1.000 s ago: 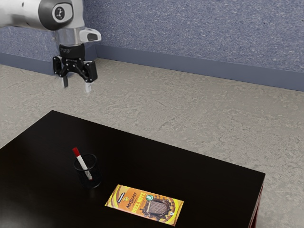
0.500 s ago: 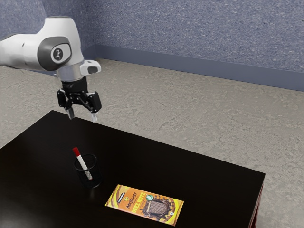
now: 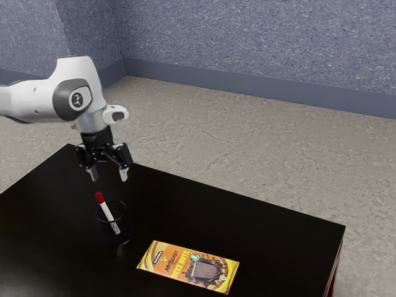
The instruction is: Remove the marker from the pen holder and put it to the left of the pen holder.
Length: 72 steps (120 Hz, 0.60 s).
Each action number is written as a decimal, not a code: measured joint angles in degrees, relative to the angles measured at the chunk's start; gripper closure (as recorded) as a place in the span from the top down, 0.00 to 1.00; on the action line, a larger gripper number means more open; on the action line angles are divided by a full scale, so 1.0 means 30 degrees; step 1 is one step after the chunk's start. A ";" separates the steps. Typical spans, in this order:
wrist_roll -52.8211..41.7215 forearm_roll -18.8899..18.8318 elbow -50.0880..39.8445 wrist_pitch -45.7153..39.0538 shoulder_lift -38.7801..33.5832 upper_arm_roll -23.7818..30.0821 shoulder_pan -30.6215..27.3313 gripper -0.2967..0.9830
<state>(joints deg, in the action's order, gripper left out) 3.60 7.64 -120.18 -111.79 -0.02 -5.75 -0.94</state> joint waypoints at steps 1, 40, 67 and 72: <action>-0.0003 0.0019 -0.0008 0.0086 -0.0050 -0.0069 0.0038 0.77; -0.0220 0.0204 -0.1872 0.0592 -0.0554 -0.1402 -0.1454 0.77; -0.0324 0.0345 -0.1786 -0.0159 -0.0320 -0.0795 -0.3154 0.77; -0.0340 0.0389 -0.1784 -0.0305 -0.0302 -0.0643 -0.3286 0.77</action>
<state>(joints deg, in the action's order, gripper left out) 2.58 8.81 -125.53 -112.70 -0.92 -7.68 -10.80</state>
